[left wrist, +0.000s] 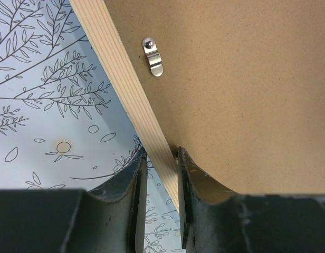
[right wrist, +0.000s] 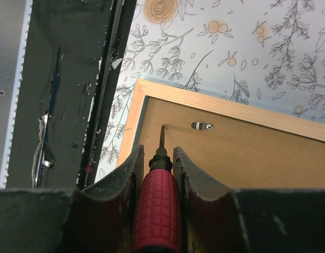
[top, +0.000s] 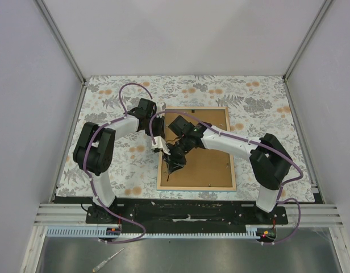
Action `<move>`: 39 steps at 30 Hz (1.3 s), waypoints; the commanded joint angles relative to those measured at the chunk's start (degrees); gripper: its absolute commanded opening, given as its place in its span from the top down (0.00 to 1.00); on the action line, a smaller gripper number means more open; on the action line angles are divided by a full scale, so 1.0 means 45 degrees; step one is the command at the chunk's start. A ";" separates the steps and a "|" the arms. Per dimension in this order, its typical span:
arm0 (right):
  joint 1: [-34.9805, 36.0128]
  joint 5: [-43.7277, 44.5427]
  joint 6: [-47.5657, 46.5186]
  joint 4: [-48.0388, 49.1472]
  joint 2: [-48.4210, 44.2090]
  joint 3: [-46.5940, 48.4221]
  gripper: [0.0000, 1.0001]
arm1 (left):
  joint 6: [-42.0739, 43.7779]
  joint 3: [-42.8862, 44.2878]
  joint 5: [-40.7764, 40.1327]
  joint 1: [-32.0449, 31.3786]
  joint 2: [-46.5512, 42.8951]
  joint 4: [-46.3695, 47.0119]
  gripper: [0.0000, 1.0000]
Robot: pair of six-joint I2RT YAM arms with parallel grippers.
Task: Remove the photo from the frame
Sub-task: Release the photo frame item from the photo frame, then adjust the photo frame at the center of the board.
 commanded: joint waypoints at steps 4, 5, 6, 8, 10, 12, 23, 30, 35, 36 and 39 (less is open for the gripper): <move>0.0038 -0.0311 0.0139 -0.1099 -0.0577 0.0400 1.00 | 0.0253 0.0164 -0.1135 0.0227 0.0163 0.0290 0.98; -0.0001 -0.0331 0.0139 -0.1177 -0.0714 0.0497 1.00 | 0.0292 0.0203 -0.1135 0.0227 0.0163 0.0290 0.98; -0.0020 -0.0292 0.0081 -0.1235 -0.0986 0.0556 1.00 | 0.0331 0.0222 -0.1174 0.0246 0.0144 0.0270 0.98; -0.0118 -0.0117 0.0022 -0.1294 -0.1494 0.0654 1.00 | 0.0506 0.0378 -0.1233 0.0246 0.0163 0.0173 0.98; -0.0448 -0.0096 -0.0056 -0.1469 -0.2060 0.0713 1.00 | 0.0663 0.0612 -0.1272 0.0227 0.0319 -0.0002 0.98; -0.0819 -0.0097 -0.0173 -0.1665 -0.2587 0.0713 1.00 | 0.0839 0.0885 -0.1369 0.0227 0.0514 -0.0236 0.98; -0.2637 0.0196 -0.0818 -0.2233 -0.4951 -0.1081 1.00 | 0.1971 0.3618 -0.3477 0.0227 0.1627 -0.1330 0.96; -0.3789 -0.0330 -0.0291 -0.1042 -0.6475 -0.2528 1.00 | 0.2616 0.5241 -0.5080 0.0150 0.2077 -0.1526 0.92; -0.4433 -0.0234 0.0177 -0.0417 -0.7023 -0.2744 1.00 | 0.2890 0.5983 -0.5509 -0.0026 0.1980 -0.1507 0.71; -0.4628 -0.0175 0.0352 -0.0184 -0.7101 -0.2841 1.00 | 0.2948 0.6178 -0.5646 -0.0046 0.1941 -0.1488 0.65; -0.5311 -0.0175 0.0665 0.0267 -0.7511 -0.3056 1.00 | 0.3124 0.6706 -0.5861 -0.0222 0.1746 -0.1507 0.51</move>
